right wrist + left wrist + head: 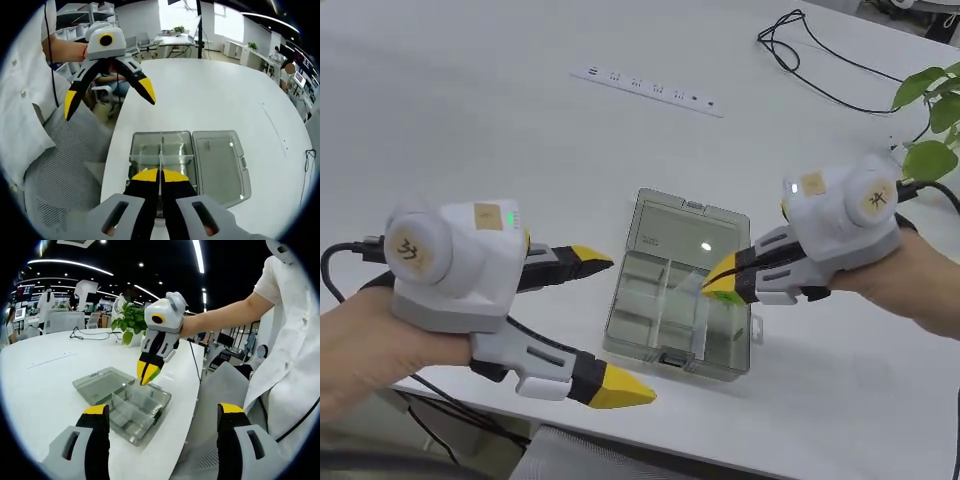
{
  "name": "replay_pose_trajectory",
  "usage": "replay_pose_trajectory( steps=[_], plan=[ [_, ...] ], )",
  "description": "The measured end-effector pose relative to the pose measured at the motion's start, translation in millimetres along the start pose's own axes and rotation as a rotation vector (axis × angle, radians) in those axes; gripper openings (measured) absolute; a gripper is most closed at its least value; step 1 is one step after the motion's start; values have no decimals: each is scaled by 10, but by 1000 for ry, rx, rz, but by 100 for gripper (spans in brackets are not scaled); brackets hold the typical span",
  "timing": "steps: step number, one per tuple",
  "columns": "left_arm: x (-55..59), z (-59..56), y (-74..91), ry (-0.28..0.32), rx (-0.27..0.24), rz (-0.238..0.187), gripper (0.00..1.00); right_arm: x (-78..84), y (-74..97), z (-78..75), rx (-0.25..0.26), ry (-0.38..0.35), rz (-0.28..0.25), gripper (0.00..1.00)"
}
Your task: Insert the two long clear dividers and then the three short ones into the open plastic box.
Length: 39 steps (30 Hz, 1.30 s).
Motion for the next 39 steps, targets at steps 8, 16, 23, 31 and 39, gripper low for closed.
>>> replay_pose_trajectory(
  steps=[8, 16, 23, 31, 39],
  plan=[
    [3, 5, -5, -1, 1, -1, 90, -58, -30, 31, 1, 18, 6, 2],
    [25, 6, -10, -1, 1, 6, 91, -75, -67, 36, -1, 13, 9, 2],
    [61, 10, -25, -9, 0, 22, 92, -82, -164, 19, -11, 15, 36, 2],
    [99, 22, -33, -5, 0, 33, 93, -24, -283, -50, -24, 11, 88, 2],
    [140, 50, -38, -3, -2, 46, 94, 25, -411, -61, -27, 20, 136, 2]
  ],
)
Point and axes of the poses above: the centre of the closed fingertips' face, and the gripper's own axes: y roughly backward along the fingers, z roughly to its left, x roughly out of its underside, the point moved 5 cm from there along y, roughly backward along the fingers, and after that the axes turned 14 degrees about z, right-handed, at the moved point
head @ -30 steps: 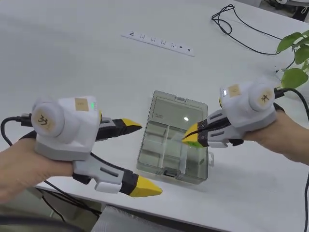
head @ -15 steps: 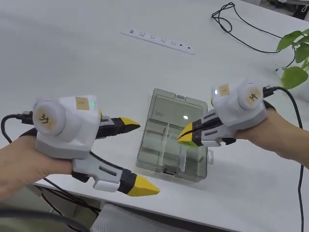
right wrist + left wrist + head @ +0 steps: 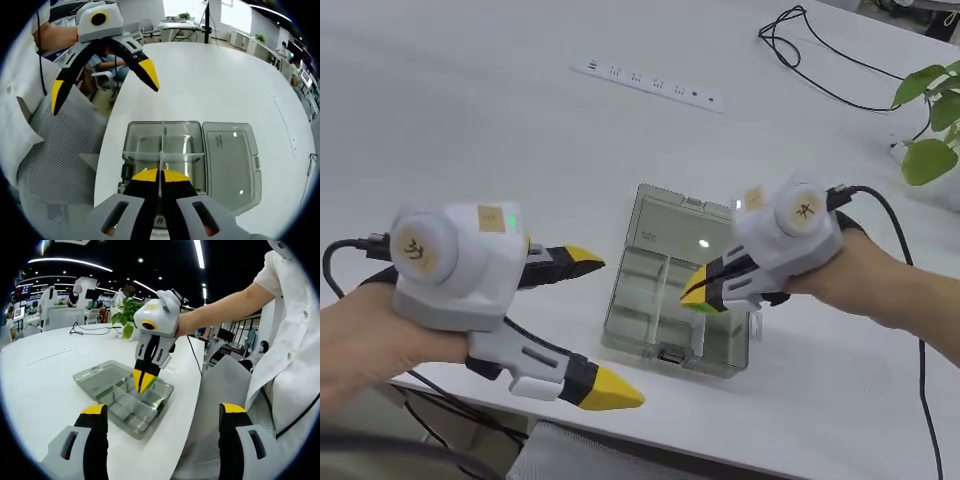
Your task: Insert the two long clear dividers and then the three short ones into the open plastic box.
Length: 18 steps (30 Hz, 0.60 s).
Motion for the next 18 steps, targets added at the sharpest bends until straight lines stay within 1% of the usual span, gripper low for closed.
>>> replay_pose_trajectory(
  steps=[8, 12, 15, 18],
  plan=[
    [46, 35, -19, 3, -3, 12, 96, 18, -80, 4, 7, 22, 47, 3],
    [41, 60, -28, 3, -10, 9, 98, 18, -81, 4, 12, 26, 59, 2],
    [34, 73, -36, 4, -13, 7, 99, 18, -81, 5, 15, 26, 63, 2],
    [32, 74, -41, 5, -11, 8, 98, 7, -85, 8, 18, 29, 78, 2]
  ],
)
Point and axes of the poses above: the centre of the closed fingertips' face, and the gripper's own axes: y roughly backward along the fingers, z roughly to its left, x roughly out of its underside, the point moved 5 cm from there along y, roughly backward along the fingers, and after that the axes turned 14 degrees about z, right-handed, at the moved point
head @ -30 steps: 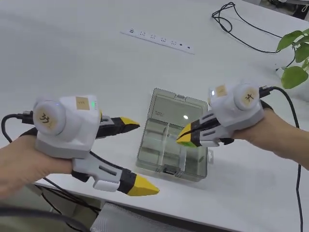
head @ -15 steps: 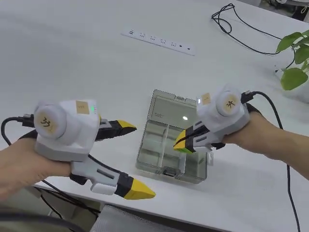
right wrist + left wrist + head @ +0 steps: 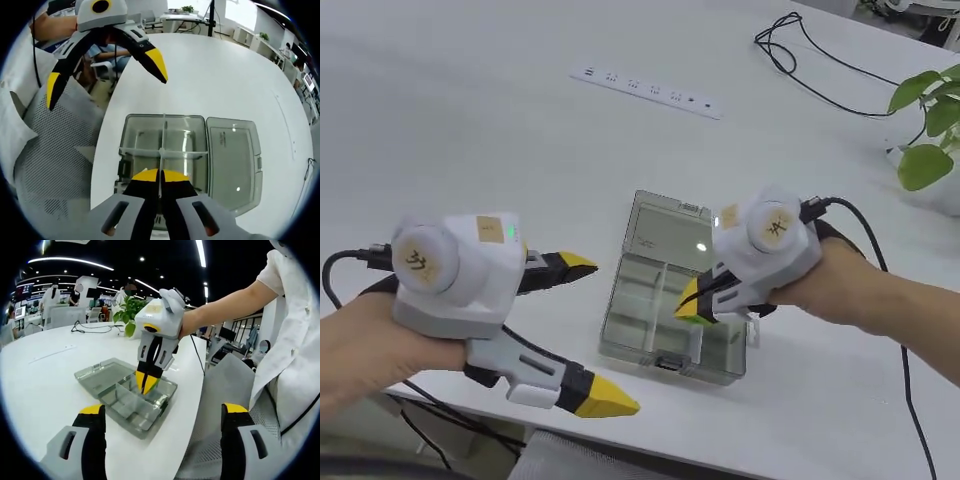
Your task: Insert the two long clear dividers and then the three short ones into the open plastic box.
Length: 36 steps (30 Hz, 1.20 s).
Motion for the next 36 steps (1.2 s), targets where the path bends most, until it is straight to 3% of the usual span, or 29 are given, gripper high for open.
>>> replay_pose_trajectory(
  steps=[4, 17, 36],
  plan=[
    [-13, -7, 2, -3, 3, -4, 97, -6, -10, 6, 6, 13, 19, 2],
    [-47, 5, 31, -4, -10, -10, 97, 10, -4, 8, 15, 20, 11, 3],
    [-92, -16, 54, -2, -17, -15, 97, 14, 370, -31, 35, -88, -124, 15]
  ],
)
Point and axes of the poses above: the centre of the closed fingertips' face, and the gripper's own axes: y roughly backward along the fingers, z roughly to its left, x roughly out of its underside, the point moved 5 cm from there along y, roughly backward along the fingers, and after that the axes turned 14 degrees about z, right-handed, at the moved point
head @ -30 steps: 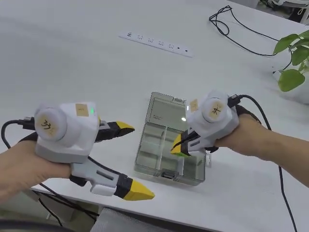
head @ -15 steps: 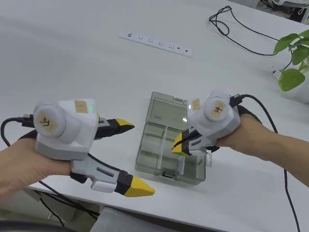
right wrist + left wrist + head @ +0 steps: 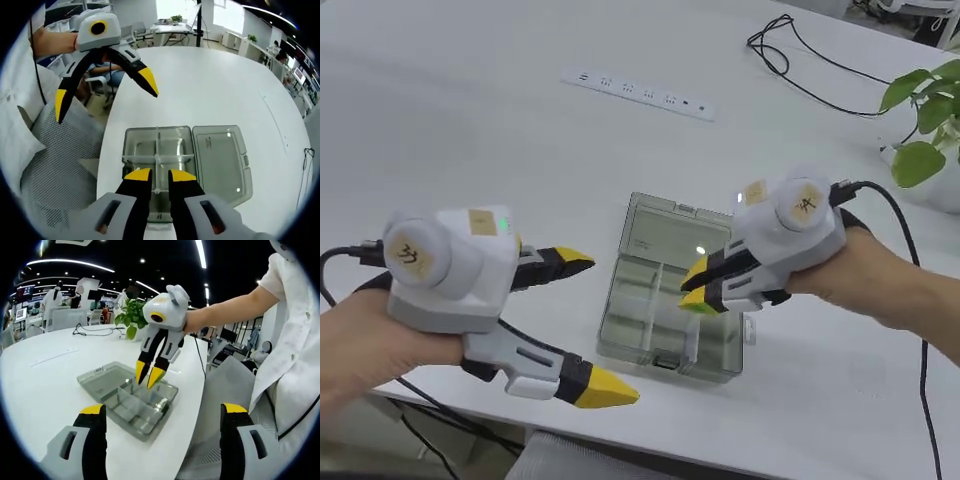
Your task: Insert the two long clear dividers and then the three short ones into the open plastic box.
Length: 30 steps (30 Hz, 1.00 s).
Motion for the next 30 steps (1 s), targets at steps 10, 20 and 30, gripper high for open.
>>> replay_pose_trajectory(
  steps=[10, 20, 30],
  plan=[
    [-31, 10, 28, -1, -7, -5, 97, 51, 290, -2, 25, -45, -70, 22],
    [-32, 17, 61, 4, -14, -8, 97, 258, 509, 56, 48, -83, -89, 28],
    [-33, 13, 76, 12, -13, -10, 98, 703, 662, 98, 66, -120, -63, 40]
  ],
)
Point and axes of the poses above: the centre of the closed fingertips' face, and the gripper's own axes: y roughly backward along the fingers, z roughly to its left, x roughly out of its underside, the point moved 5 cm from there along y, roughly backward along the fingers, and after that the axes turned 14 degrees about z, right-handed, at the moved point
